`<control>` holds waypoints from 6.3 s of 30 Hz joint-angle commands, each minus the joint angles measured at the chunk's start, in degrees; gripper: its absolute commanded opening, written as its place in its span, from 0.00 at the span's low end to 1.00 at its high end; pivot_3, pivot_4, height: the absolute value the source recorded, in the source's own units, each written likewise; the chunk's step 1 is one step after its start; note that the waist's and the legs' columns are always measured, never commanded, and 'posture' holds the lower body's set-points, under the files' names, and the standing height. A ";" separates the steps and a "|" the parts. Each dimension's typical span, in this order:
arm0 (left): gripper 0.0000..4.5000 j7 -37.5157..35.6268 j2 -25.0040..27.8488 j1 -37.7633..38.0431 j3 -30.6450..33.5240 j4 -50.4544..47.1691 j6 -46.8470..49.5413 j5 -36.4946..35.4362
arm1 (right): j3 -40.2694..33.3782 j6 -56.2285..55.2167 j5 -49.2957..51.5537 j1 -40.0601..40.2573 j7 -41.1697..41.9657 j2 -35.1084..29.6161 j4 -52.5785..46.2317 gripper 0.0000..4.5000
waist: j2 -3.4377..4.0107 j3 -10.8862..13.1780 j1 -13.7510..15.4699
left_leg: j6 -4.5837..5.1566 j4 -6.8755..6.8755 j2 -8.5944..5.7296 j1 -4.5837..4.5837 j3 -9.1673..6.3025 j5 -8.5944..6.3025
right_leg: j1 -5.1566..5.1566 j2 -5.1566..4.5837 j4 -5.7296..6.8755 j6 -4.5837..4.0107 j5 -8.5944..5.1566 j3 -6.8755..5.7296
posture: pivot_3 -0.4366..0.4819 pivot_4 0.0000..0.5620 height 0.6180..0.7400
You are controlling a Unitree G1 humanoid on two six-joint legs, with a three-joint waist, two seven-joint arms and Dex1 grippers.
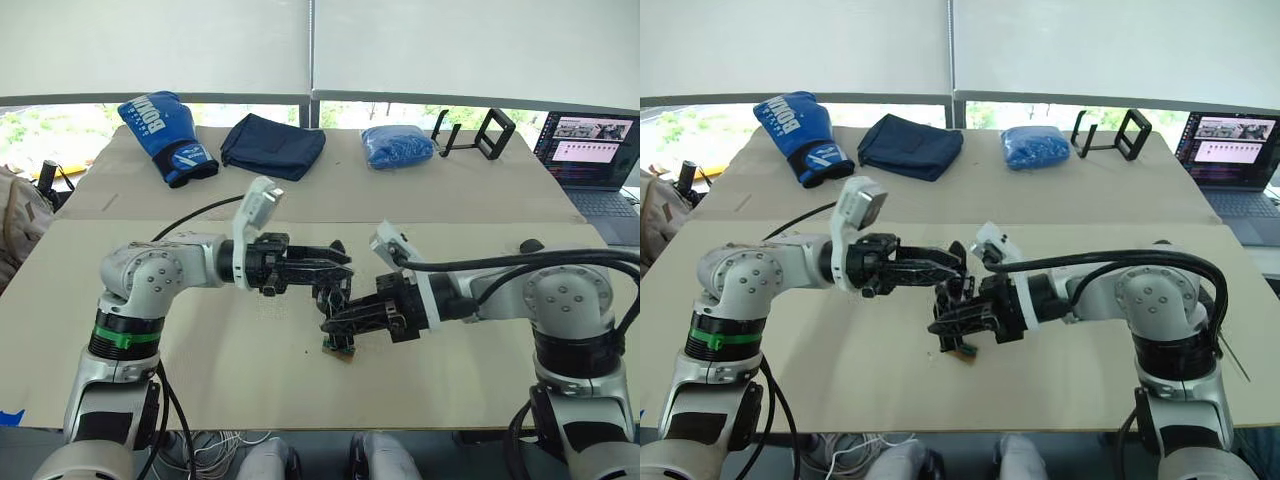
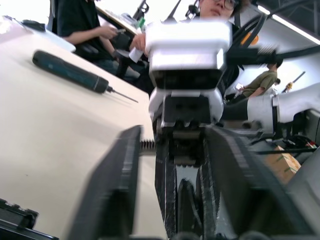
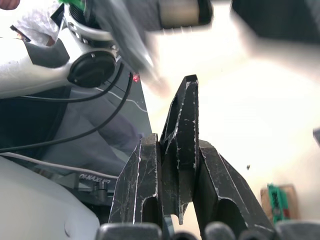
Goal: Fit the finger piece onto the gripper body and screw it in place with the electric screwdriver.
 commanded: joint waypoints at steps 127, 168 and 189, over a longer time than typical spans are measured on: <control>0.51 -13.99 -16.70 -2.24 -11.47 56.08 -75.97 55.53 | 10.75 -76.58 -54.89 10.39 32.77 7.91 22.85 0.09 | -0.07 0.03 0.36 | 0.49 0.68 0.00 -0.14 0.08 -0.29 | 0.10 -0.08 0.11 0.15 0.06 -0.44 | 0.48 0.27 1.00; 0.51 -13.50 -16.34 -0.71 -11.79 53.63 -74.32 55.14 | 15.81 -60.82 -58.90 7.28 30.69 5.55 25.52 0.09 | -0.01 -0.06 -0.10 | 0.47 0.67 0.02 0.09 0.08 -0.28 | 0.24 -0.15 0.21 0.13 0.07 -0.39 | 0.48 0.27 1.00; 0.51 -13.84 -14.38 1.40 -11.38 51.49 -72.62 54.66 | 11.36 -62.49 -54.39 4.10 31.24 7.07 17.59 0.98 | -0.02 -0.18 -0.30 | 0.44 0.62 0.06 -0.09 0.09 -0.27 | 0.06 -0.12 0.17 0.11 0.08 -0.40 | 0.48 0.27 1.00</control>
